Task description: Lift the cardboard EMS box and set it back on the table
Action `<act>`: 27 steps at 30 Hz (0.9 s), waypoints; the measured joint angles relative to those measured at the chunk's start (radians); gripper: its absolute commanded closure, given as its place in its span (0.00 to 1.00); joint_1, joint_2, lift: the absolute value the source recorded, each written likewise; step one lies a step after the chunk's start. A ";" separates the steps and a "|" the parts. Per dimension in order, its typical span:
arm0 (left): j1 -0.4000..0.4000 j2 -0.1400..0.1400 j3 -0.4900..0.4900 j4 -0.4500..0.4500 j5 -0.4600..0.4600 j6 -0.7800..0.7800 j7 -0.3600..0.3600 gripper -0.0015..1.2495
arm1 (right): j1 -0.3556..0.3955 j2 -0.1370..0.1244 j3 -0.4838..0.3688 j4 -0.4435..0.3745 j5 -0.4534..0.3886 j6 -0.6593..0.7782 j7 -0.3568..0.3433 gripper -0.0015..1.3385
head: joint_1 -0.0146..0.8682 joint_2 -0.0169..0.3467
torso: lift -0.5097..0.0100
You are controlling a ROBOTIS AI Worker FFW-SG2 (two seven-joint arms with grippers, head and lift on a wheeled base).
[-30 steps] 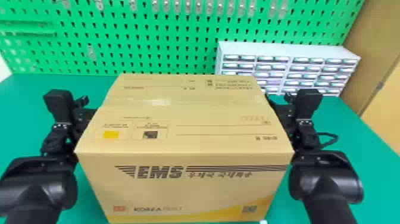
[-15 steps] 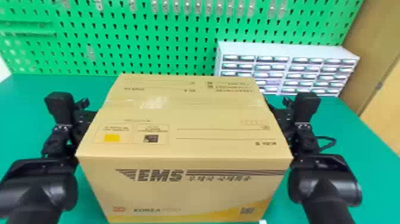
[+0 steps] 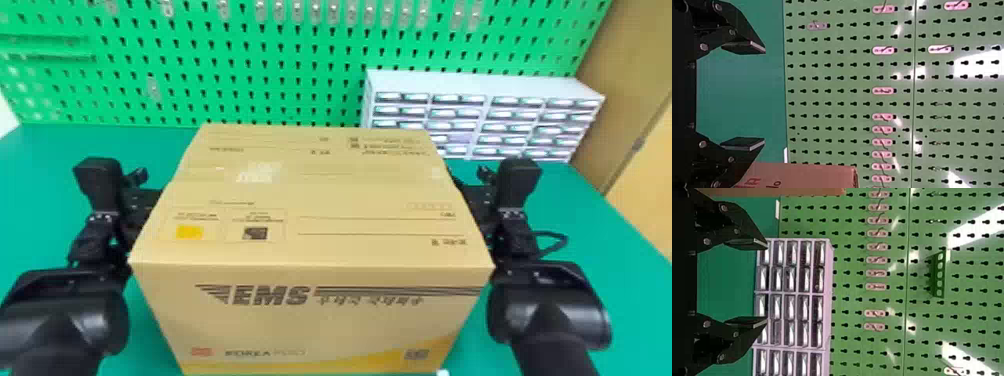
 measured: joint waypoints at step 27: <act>0.007 0.001 0.094 -0.001 -0.030 -0.010 -0.037 0.34 | 0.051 -0.040 -0.111 -0.062 0.003 0.004 0.000 0.43 | 0.78 0.00 | 0.81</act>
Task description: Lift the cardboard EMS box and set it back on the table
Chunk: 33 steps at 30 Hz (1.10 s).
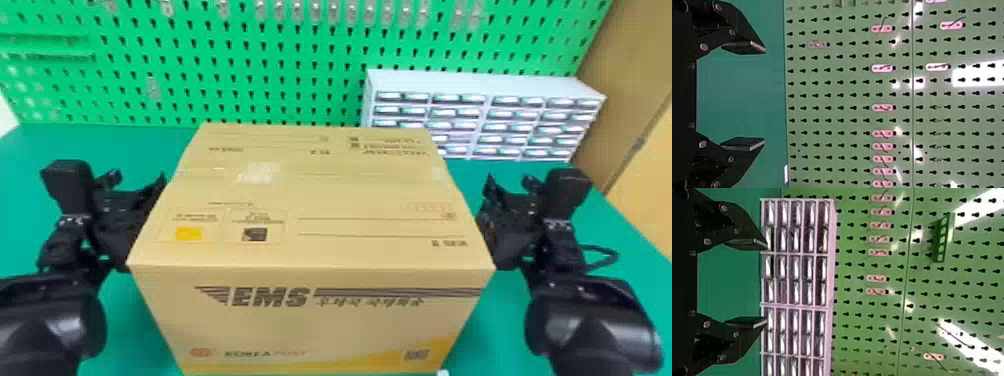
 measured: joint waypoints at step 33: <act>0.008 -0.001 0.032 -0.013 -0.001 -0.010 -0.001 0.34 | 0.013 0.017 -0.051 -0.030 0.045 0.005 0.000 0.43 | 0.78 0.00 | 0.81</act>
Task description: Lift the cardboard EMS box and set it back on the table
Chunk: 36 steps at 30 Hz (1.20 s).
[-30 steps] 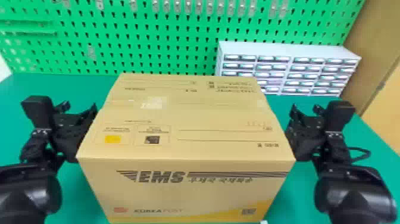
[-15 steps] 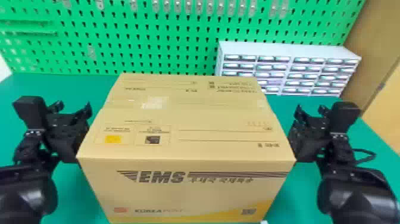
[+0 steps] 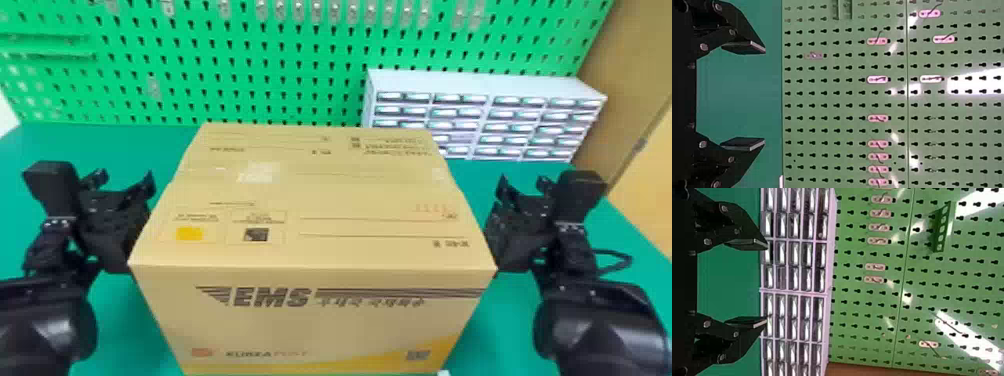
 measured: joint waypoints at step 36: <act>-0.007 0.000 -0.007 0.000 -0.004 0.000 0.000 0.35 | -0.007 -0.002 0.012 0.000 0.006 0.015 0.000 0.43 | 0.78 0.00 | 0.81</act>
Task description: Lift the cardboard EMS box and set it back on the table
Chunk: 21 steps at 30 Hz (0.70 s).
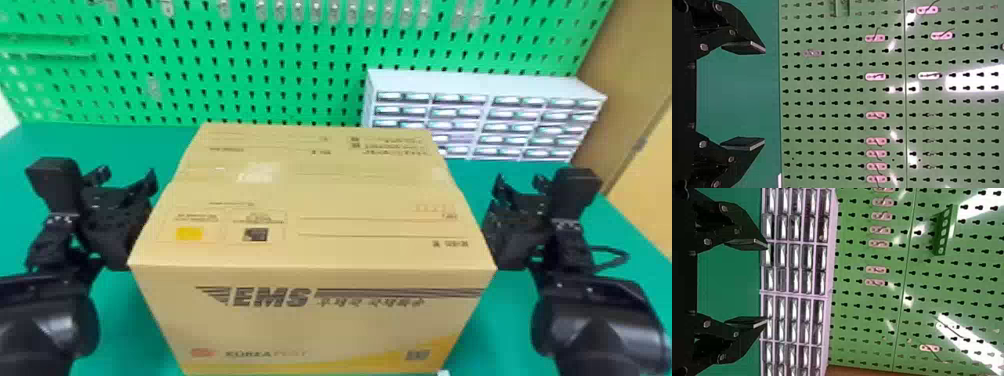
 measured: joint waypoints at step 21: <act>-0.003 0.000 -0.004 0.000 -0.001 -0.002 0.000 0.35 | 0.000 -0.002 0.000 0.000 0.000 0.003 0.000 0.43 | 0.78 0.00 | 0.81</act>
